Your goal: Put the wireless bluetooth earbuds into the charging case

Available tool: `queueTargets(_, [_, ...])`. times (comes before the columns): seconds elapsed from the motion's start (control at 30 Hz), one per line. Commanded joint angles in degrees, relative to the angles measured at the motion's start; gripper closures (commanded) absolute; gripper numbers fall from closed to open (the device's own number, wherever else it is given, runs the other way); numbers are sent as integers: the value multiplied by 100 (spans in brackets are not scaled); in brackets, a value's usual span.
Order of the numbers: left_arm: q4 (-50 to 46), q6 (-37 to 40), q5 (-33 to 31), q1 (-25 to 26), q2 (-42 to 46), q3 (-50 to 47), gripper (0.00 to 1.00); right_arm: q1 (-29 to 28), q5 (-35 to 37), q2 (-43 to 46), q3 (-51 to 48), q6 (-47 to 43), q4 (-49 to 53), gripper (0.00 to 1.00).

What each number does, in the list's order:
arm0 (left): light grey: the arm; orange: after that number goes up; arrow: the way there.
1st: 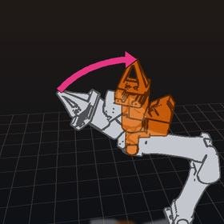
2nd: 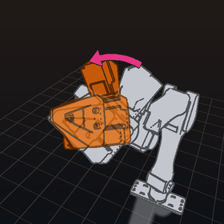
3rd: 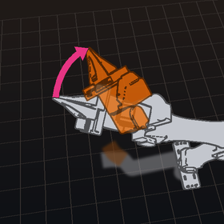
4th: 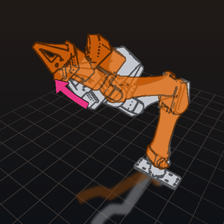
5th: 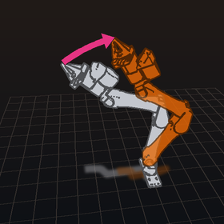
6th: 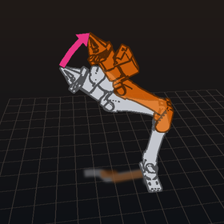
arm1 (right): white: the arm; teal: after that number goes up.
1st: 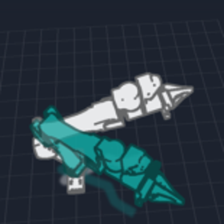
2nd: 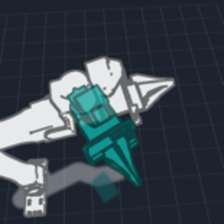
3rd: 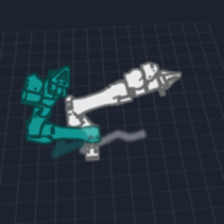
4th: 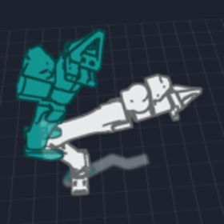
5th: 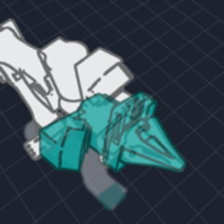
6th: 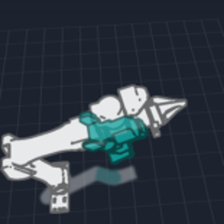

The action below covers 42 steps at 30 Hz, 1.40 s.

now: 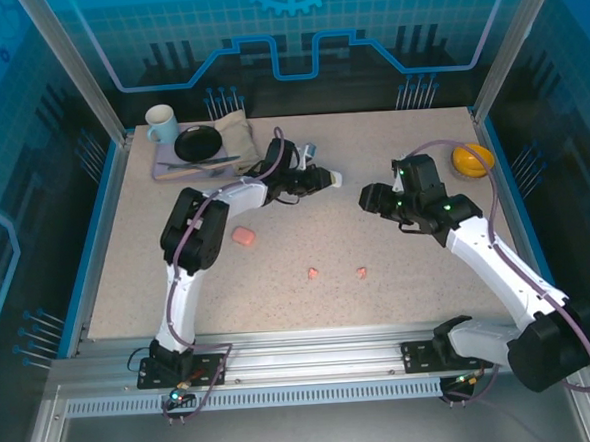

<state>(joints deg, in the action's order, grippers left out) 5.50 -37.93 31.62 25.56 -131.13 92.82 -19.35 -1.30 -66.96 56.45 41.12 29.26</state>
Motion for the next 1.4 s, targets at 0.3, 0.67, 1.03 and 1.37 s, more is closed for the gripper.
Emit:
queueTargets(0.3, [-2901,-266,-702,172,-1056,1991,79,85,218,21,-135,176,-149,42])
queueTargets(0.67, [-4402,283,-1638,164,-1029,2757,26,64,178,235,-14,141,204,38])
queueTargets(1.03, [-4395,836,-2252,16,800,1751,1,-1037,873,-126,242,584,674,25])
queueTargets(1.37, [-3902,685,-2836,-1011,2787,-1119,1,-2607,1812,-2058,1805,1162,1109,20])
